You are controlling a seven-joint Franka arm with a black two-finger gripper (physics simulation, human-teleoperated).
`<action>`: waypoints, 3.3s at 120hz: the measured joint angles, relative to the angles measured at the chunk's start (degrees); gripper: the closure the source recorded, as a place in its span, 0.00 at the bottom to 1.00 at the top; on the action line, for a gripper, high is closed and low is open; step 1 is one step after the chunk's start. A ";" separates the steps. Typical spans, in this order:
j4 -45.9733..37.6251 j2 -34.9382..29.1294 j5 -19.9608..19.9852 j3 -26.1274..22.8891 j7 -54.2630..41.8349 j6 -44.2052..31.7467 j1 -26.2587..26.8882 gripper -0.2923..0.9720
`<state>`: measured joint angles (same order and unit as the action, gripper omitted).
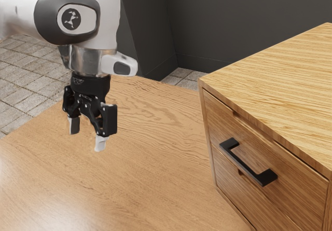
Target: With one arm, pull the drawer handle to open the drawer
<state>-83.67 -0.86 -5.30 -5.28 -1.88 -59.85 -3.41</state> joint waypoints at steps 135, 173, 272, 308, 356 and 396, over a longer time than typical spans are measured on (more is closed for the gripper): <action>-34.84 -19.81 -5.51 5.98 -41.60 -56.44 22.49 0.23; -40.12 -25.61 -5.68 5.43 -63.16 -68.64 31.39 0.23; -37.20 -15.99 -1.90 6.16 -90.32 -73.32 33.42 0.23; -40.27 -18.87 -0.69 6.25 -93.78 -73.35 32.00 0.26; -44.84 -25.90 -0.25 6.08 -95.20 -71.81 31.93 0.25; -46.68 -28.55 -0.26 6.07 -94.92 -69.45 31.02 0.23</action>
<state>-130.35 -29.41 -5.56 0.78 -96.80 -129.30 27.61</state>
